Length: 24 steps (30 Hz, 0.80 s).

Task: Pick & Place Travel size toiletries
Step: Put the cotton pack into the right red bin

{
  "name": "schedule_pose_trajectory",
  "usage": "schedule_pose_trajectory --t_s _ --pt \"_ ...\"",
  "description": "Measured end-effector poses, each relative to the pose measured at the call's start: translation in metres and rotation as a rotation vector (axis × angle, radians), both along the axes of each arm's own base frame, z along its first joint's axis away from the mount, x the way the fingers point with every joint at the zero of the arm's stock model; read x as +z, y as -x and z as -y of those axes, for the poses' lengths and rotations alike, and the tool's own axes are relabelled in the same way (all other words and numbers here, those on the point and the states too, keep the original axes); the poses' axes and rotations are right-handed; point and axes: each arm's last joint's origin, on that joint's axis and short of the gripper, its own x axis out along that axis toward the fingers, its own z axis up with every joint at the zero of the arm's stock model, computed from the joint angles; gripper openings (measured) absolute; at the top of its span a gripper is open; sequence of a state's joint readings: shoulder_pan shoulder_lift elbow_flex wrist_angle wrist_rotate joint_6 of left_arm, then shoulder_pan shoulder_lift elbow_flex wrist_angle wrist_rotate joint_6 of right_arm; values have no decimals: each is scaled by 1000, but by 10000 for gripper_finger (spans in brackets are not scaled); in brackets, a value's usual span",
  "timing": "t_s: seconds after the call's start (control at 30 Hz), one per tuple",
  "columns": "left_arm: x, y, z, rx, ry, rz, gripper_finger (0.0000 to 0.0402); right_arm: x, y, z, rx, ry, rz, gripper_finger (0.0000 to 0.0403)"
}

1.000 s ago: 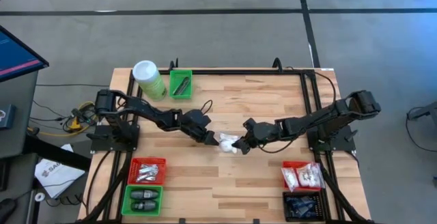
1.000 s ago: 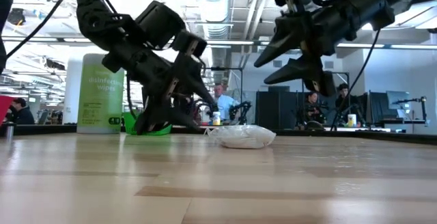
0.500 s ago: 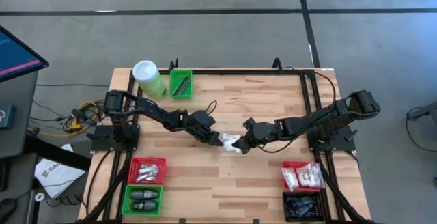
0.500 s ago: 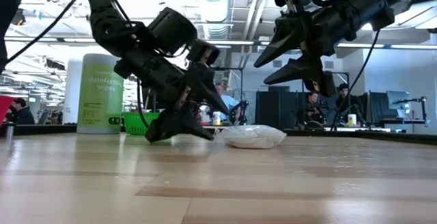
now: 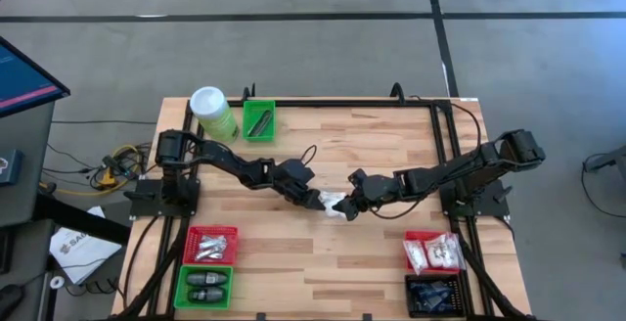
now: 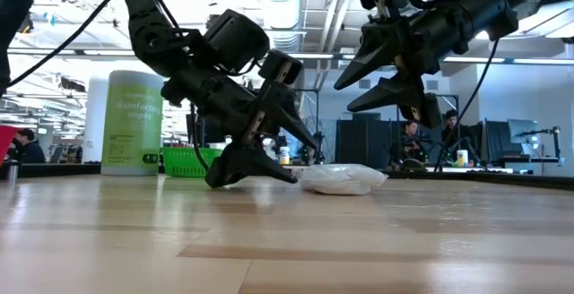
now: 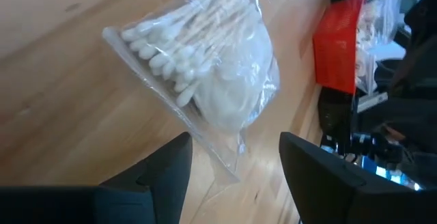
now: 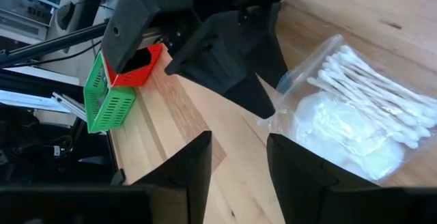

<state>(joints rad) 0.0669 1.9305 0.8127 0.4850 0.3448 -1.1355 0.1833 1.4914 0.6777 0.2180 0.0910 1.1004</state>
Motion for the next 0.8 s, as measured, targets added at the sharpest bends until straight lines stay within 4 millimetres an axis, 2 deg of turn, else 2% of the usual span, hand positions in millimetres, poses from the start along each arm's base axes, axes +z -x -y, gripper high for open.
schedule_pose_trajectory --t_s 0.43,0.8 --pt "-4 2 -1 48 -25 -40 170 0 0 0 1 2 -1 134" --pt "-5 3 -2 34 -62 -37 75 0 0 0 7 -3 -1 129"
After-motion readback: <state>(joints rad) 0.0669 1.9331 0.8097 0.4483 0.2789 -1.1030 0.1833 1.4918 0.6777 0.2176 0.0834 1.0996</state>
